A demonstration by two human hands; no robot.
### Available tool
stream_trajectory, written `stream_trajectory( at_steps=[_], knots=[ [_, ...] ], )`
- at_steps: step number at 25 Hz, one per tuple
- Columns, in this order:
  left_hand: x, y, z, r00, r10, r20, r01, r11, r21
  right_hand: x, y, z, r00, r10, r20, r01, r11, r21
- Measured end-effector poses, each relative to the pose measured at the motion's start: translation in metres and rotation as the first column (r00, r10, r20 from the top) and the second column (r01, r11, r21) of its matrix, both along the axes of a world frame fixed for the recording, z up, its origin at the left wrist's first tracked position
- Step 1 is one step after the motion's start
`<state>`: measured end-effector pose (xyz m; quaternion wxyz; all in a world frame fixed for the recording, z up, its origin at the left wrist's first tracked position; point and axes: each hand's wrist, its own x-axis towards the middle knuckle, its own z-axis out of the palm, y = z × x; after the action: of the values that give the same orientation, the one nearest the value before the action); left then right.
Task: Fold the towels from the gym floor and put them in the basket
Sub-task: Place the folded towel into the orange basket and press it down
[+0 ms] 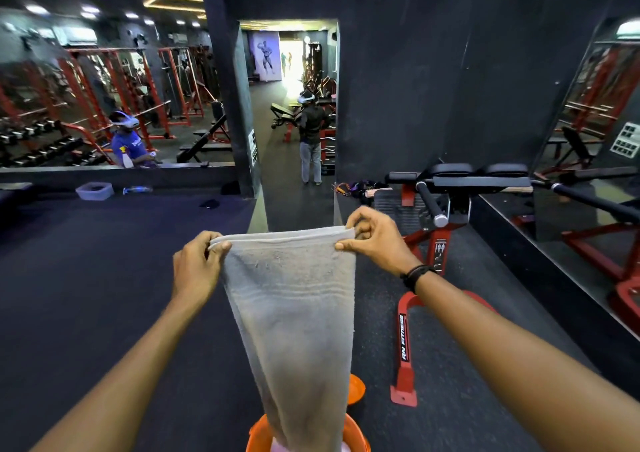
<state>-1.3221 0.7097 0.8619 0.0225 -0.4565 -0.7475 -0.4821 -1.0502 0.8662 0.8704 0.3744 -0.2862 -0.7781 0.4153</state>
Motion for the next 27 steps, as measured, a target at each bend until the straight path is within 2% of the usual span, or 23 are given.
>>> stream_trajectory(
  at_steps=[2,4,5,6,7,8,9,10,11,12,14,17,18,19,20,21,22,23,25,26,27],
  knots=[
    [-0.011,0.0,-0.007,0.995,-0.097,-0.01,0.094,0.977,-0.192,0.005,0.003,-0.002,0.996,0.051,0.077,-0.043,0.994,-0.097],
    [-0.021,0.0,-0.01,0.95,-0.304,0.077,0.305,0.842,-0.445,0.013,0.005,0.004,0.934,0.2,0.297,-0.152,0.972,-0.177],
    [-0.021,0.004,-0.006,0.914,-0.377,0.147,0.401,0.796,-0.452,0.016,0.008,0.011,0.901,0.281,0.332,-0.209,0.949,-0.236],
    [-0.018,0.008,-0.001,0.877,-0.41,0.252,0.474,0.823,-0.312,0.018,0.01,0.022,0.905,0.34,0.254,-0.26,0.917,-0.303],
    [-0.01,0.009,0.009,0.812,-0.423,0.402,0.483,0.874,-0.056,0.019,0.015,0.033,0.936,0.34,0.095,-0.286,0.889,-0.356],
    [-0.006,0.013,0.018,0.736,-0.453,0.503,0.433,0.886,0.164,0.02,0.02,0.042,0.948,0.311,-0.061,-0.309,0.863,-0.399],
    [-0.002,0.017,0.023,0.674,-0.494,0.55,0.426,0.868,0.257,0.019,0.022,0.048,0.948,0.3,-0.107,-0.317,0.85,-0.422],
    [0.005,0.017,0.022,0.662,-0.508,0.551,0.49,0.85,0.195,0.019,0.016,0.048,0.947,0.32,-0.02,-0.297,0.853,-0.428],
    [0.012,0.013,0.017,0.67,-0.502,0.546,0.565,0.823,0.063,0.019,0.011,0.037,0.936,0.323,0.138,-0.244,0.881,-0.405],
    [0.013,0.011,0.007,0.692,-0.468,0.549,0.584,0.81,-0.045,0.019,0.009,0.022,0.93,0.296,0.216,-0.198,0.902,-0.384],
    [0.003,0.009,-0.017,0.708,-0.356,0.61,0.512,0.854,-0.095,0.024,0.008,-0.009,0.961,0.209,0.181,-0.125,0.913,-0.389],
    [-0.001,0.006,-0.024,0.605,-0.251,0.755,0.537,0.829,-0.156,0.032,0.008,-0.02,0.971,0.167,0.174,-0.075,0.895,-0.44],
    [0.001,0.009,-0.019,0.571,-0.245,0.784,0.545,0.827,-0.139,0.031,0.007,-0.014,0.97,0.179,0.164,-0.087,0.887,-0.453],
    [0.005,0.014,-0.011,0.536,-0.251,0.806,0.501,0.863,-0.065,0.029,0.006,-0.004,0.98,0.178,0.093,-0.112,0.869,-0.481],
    [0.009,0.016,-0.001,0.488,-0.281,0.827,0.431,0.901,0.052,0.027,0.007,0.005,0.985,0.171,-0.037,-0.164,0.827,-0.537],
    [0.009,0.02,0.008,0.44,-0.35,0.827,0.397,0.902,0.171,0.027,0.008,0.014,0.972,0.17,-0.161,-0.233,0.782,-0.578],
    [0.011,0.02,0.015,0.449,-0.416,0.791,0.433,0.876,0.215,0.026,0.009,0.02,0.954,0.2,-0.224,-0.296,0.745,-0.597],
    [0.016,0.018,0.017,0.517,-0.412,0.75,0.514,0.85,0.113,0.027,0.007,0.02,0.956,0.252,-0.152,-0.292,0.747,-0.598],
    [0.021,0.008,-0.003,0.664,-0.331,0.67,0.586,0.787,-0.192,0.031,0.002,-0.002,0.952,0.277,0.133,-0.156,0.808,-0.568],
    [0.023,0.005,-0.013,0.686,-0.278,0.673,0.573,0.776,-0.263,0.033,0.0,-0.015,0.945,0.25,0.21,-0.093,0.823,-0.56],
    [0.024,0.003,-0.02,0.667,-0.213,0.714,0.553,0.784,-0.283,0.034,-0.001,-0.022,0.945,0.231,0.232,-0.059,0.816,-0.575]
  ],
)
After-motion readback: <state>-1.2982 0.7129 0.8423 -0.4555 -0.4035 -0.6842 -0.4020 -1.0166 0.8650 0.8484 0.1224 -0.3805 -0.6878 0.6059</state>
